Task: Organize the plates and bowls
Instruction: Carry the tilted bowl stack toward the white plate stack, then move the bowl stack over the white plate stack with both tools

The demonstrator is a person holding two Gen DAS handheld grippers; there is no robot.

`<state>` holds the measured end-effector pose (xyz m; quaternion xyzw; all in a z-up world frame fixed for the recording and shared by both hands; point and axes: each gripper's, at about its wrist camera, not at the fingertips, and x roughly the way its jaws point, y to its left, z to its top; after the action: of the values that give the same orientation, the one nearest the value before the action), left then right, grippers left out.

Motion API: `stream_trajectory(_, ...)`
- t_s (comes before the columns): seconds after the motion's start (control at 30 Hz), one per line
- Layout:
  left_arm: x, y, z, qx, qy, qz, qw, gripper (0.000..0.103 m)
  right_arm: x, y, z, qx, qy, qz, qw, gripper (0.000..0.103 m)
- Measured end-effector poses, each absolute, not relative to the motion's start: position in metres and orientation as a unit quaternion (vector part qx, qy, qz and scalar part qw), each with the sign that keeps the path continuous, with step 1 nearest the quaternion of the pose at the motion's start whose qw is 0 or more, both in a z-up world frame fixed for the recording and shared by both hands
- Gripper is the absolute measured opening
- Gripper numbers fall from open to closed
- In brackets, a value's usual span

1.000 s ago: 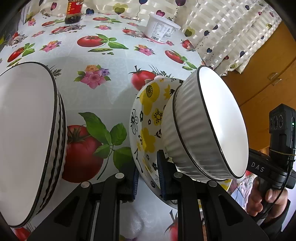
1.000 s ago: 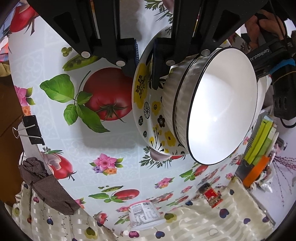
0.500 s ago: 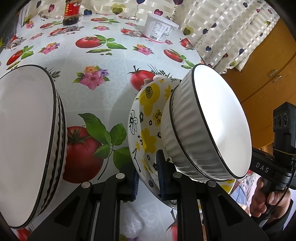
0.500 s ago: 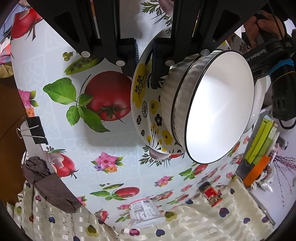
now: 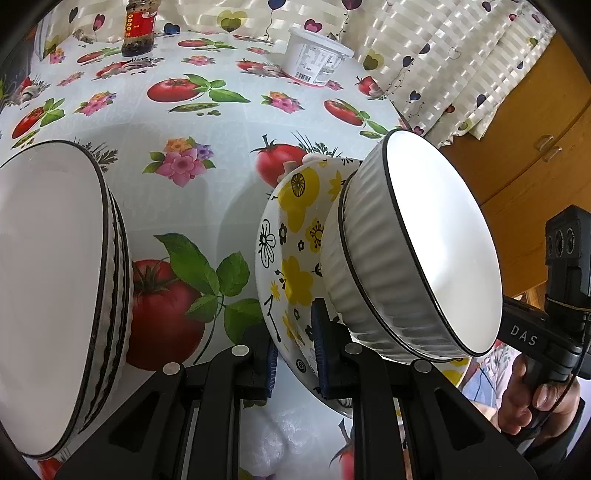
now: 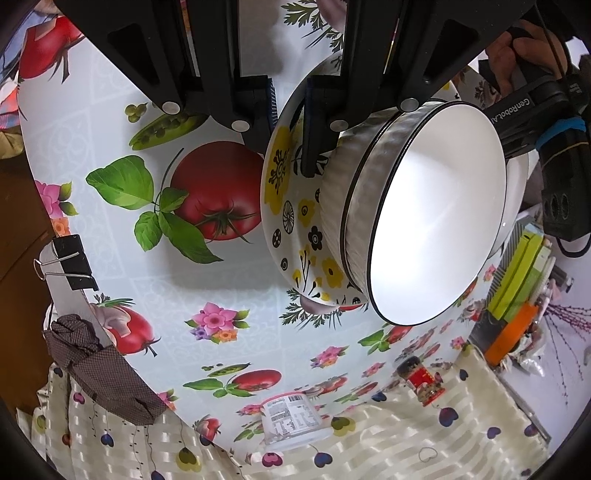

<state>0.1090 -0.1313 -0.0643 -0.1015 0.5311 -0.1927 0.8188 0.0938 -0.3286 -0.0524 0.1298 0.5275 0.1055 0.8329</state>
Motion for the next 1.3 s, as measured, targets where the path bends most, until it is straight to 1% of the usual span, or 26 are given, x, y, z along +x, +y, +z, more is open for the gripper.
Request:
stream_trajectory(0.33, 0.114, -0.133, -0.049, -0.093, 0.525, -0.198, 0.823, 0.017, 0.096, -0.329, -0.038, 0.131, 0.519, 0.106, 0.838, 0.01)
stream_trajectory(0.73, 0.122, -0.121, -0.011, -0.089, 0.513, -0.195, 0.831, 0.017, 0.111, -0.316, 0.002, 0.118, 0.51, 0.114, 0.845, 0.01)
stream_trajectory(0.97, 0.123, -0.097, 0.007, -0.097, 0.505, -0.178, 0.839, 0.017, 0.123, -0.293, 0.021, 0.105, 0.504, 0.133, 0.847, 0.01)
stream_trajectory(1.3, 0.12, -0.043, 0.016, -0.113, 0.503, -0.131, 0.846, 0.017, 0.142, -0.235, 0.026, 0.089, 0.509, 0.178, 0.837, 0.01)
